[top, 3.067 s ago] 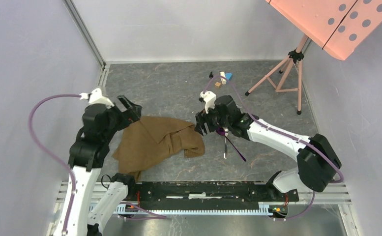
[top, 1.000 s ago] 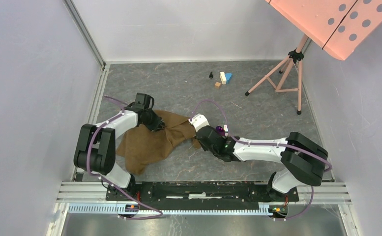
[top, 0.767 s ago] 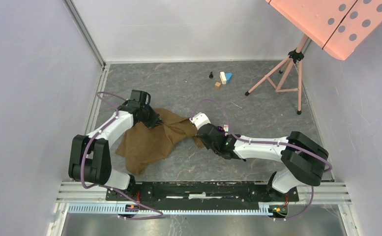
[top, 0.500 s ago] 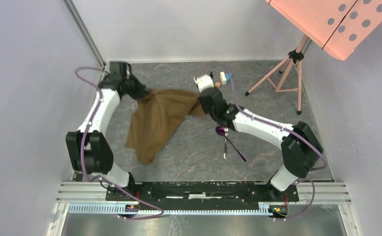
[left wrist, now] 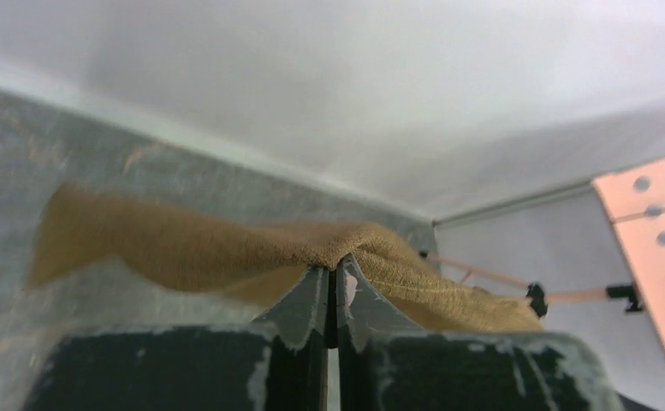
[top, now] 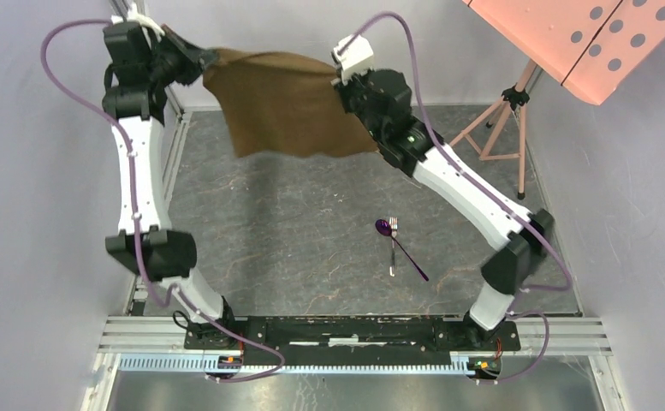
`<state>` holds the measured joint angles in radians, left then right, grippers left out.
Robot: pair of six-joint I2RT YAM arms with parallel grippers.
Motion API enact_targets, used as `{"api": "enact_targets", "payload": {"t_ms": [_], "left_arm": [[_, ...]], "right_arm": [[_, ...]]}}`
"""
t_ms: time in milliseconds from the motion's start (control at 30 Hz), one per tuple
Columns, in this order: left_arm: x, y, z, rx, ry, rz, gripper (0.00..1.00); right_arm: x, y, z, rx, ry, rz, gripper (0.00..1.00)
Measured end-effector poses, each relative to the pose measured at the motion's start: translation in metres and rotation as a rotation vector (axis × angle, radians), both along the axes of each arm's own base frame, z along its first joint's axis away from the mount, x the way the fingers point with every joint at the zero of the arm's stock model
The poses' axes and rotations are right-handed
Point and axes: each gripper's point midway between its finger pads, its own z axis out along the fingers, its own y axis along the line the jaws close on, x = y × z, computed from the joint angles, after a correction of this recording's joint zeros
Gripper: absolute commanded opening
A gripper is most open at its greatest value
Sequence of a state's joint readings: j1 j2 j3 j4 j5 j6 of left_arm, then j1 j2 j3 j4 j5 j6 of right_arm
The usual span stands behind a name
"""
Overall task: Fold the napkin into a case and place the utensils inside
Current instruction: Flatten out the crumpled napkin at the center of the board, then smooth out the napkin at the center of the board.
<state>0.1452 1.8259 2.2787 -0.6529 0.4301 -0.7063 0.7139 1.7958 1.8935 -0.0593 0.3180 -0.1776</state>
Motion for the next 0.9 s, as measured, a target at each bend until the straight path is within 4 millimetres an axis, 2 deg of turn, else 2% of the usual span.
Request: {"api": "enact_targets", "payload": {"t_ms": [33, 133, 200, 267, 300, 333, 367, 400, 433, 467, 500, 567, 600, 667, 733, 800, 900], "left_arm": [[-0.015, -0.001, -0.007, 0.014, 0.012, -0.001, 0.07], [-0.056, -0.003, -0.037, 0.059, 0.059, 0.004, 0.05], [-0.085, -0.003, -0.072, 0.085, 0.109, 0.019, 0.05], [-0.122, 0.001, -0.123, 0.111, 0.207, 0.060, 0.05], [-0.137, 0.006, -0.145, 0.124, 0.257, 0.094, 0.13], [-0.156, 0.012, -0.171, 0.141, 0.315, 0.137, 0.37], [-0.176, 0.021, -0.198, 0.165, 0.384, 0.198, 0.73], [-0.196, 0.031, -0.222, 0.197, 0.447, 0.253, 0.91], [-0.213, 0.042, -0.241, 0.230, 0.502, 0.320, 0.99], [-0.229, 0.054, -0.257, 0.262, 0.550, 0.385, 1.00], [-0.240, 0.061, -0.267, 0.282, 0.586, 0.432, 1.00], [-0.258, 0.077, -0.279, 0.325, 0.649, 0.517, 1.00], [-0.260, 0.082, -0.278, 0.338, 0.653, 0.540, 1.00], [-0.257, 0.086, -0.271, 0.352, 0.642, 0.553, 1.00], [-0.247, 0.085, -0.259, 0.348, 0.617, 0.538, 1.00], [-0.226, 0.075, -0.246, 0.317, 0.574, 0.471, 1.00], [-0.196, 0.051, -0.250, 0.248, 0.557, 0.324, 1.00]], "right_arm": [[-0.012, -0.001, -0.002, -0.005, 0.001, 0.032, 0.00], [-0.051, -0.001, -0.025, -0.009, 0.032, 0.143, 0.00], [-0.085, 0.006, -0.058, -0.010, 0.090, 0.241, 0.00], [-0.126, 0.021, -0.105, -0.019, 0.170, 0.357, 0.00], [-0.156, 0.033, -0.139, -0.028, 0.235, 0.440, 0.06], [-0.180, 0.041, -0.168, -0.042, 0.298, 0.504, 0.20], [-0.210, 0.052, -0.203, -0.047, 0.378, 0.592, 0.31], [-0.236, 0.057, -0.233, -0.060, 0.461, 0.660, 0.41], [-0.263, 0.060, -0.265, -0.081, 0.553, 0.727, 0.50], [-0.287, 0.058, -0.296, -0.110, 0.650, 0.778, 0.59], [-0.301, 0.055, -0.316, -0.129, 0.727, 0.800, 0.63], [-0.312, 0.047, -0.335, -0.162, 0.819, 0.794, 0.69], [-0.310, 0.043, -0.337, -0.179, 0.840, 0.773, 0.71], [-0.297, 0.041, -0.328, -0.185, 0.833, 0.731, 0.75], [-0.272, 0.038, -0.311, -0.153, 0.796, 0.671, 0.76], [-0.236, 0.023, -0.297, -0.101, 0.761, 0.573, 0.77], [-0.195, -0.006, -0.297, -0.053, 0.757, 0.415, 0.78]]}}
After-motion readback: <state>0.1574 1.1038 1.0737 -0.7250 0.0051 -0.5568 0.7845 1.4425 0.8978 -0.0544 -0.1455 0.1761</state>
